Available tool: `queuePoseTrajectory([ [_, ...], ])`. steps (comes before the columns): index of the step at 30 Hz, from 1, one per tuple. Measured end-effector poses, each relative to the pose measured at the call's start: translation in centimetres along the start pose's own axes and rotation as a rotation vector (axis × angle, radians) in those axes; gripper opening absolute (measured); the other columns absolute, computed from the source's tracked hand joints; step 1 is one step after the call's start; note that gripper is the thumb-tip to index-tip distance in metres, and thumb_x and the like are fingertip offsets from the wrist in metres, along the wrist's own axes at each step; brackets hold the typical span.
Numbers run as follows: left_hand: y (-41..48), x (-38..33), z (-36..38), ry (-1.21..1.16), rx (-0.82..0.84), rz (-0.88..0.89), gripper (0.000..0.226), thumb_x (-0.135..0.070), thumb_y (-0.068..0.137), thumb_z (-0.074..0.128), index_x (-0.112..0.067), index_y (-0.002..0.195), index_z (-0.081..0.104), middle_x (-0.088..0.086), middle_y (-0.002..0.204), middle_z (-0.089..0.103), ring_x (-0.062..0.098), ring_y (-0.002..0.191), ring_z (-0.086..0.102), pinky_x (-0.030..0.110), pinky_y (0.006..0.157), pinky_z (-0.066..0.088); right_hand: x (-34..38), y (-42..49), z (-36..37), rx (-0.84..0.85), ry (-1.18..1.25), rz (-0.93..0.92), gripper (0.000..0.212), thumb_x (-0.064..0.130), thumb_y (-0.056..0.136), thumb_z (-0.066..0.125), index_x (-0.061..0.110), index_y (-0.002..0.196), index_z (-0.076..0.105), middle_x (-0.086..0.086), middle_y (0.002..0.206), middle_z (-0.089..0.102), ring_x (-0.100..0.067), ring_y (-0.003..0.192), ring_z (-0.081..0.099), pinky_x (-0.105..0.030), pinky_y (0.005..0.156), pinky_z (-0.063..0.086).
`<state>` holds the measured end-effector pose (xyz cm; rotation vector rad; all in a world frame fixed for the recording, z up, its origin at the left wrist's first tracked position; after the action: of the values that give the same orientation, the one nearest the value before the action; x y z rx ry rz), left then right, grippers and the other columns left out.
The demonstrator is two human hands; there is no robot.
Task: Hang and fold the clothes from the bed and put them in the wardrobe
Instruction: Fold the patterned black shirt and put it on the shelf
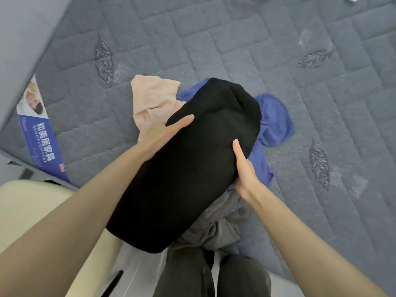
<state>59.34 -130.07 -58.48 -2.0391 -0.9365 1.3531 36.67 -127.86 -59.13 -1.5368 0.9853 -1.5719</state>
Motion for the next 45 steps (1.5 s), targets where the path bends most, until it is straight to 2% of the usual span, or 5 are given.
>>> queuePoseTrajectory([
  [9,-8.5,-9.4,2.5,-0.301,0.063,0.188,0.007,-0.051,0.079,0.064,-0.050,0.079,0.071,-0.029,0.077,0.069,-0.009,0.071,0.066,0.010,0.059,0.049,8.9,-10.3,-8.3,-0.050,0.091,-0.290,0.062,0.058,0.071,0.073,0.020,0.119,0.065,0.009,0.101,0.074,-0.010,0.091,0.070,-0.025,0.078,0.055],
  [13,-12.6,-14.5,6.5,-0.357,0.315,0.208,0.073,-0.082,0.053,0.068,-0.038,0.111,0.069,-0.013,0.112,0.070,0.012,0.103,0.067,0.037,0.094,0.049,12.7,-15.2,-15.1,-0.036,0.067,-0.432,0.041,0.052,0.074,0.075,0.022,0.101,0.069,0.009,0.090,0.075,-0.008,0.080,0.072,-0.018,0.056,0.055],
  [24,-25.9,-27.9,28.8,-0.322,0.576,0.427,0.045,-0.057,0.084,0.060,-0.031,0.121,0.060,-0.020,0.113,0.068,-0.004,0.100,0.064,0.022,0.081,0.047,18.0,-25.1,-40.9,-0.317,0.146,-0.823,0.051,0.054,0.078,0.071,0.025,0.118,0.064,0.019,0.106,0.070,0.004,0.090,0.067,-0.010,0.068,0.052],
  [35,-27.2,-15.4,45.3,0.279,0.753,0.058,0.084,-0.094,0.046,0.056,-0.049,0.117,0.054,-0.022,0.118,0.062,0.009,0.115,0.056,0.039,0.108,0.036,-1.8,-19.2,-54.4,-0.259,0.005,-0.216,0.096,0.083,0.053,0.066,0.030,0.131,0.050,0.012,0.118,0.062,-0.012,0.101,0.061,-0.032,0.082,0.049],
  [45,-27.1,-4.6,49.6,0.284,0.590,0.059,0.081,-0.085,0.051,0.061,-0.027,0.107,0.064,-0.012,0.099,0.068,0.007,0.091,0.064,0.020,0.074,0.047,-16.6,-14.5,-53.2,-0.384,0.255,-0.006,0.087,0.069,0.072,0.064,0.019,0.141,0.044,-0.002,0.134,0.055,-0.022,0.117,0.054,-0.030,0.090,0.043],
])
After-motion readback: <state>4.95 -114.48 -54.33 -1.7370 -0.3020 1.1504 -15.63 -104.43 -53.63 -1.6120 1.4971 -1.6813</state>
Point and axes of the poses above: each hand's wrist, its own y-axis towards the middle knuckle, its own z-axis out of the palm, x = y × z, the point moved 2 cm from there along y, towards the middle knuckle
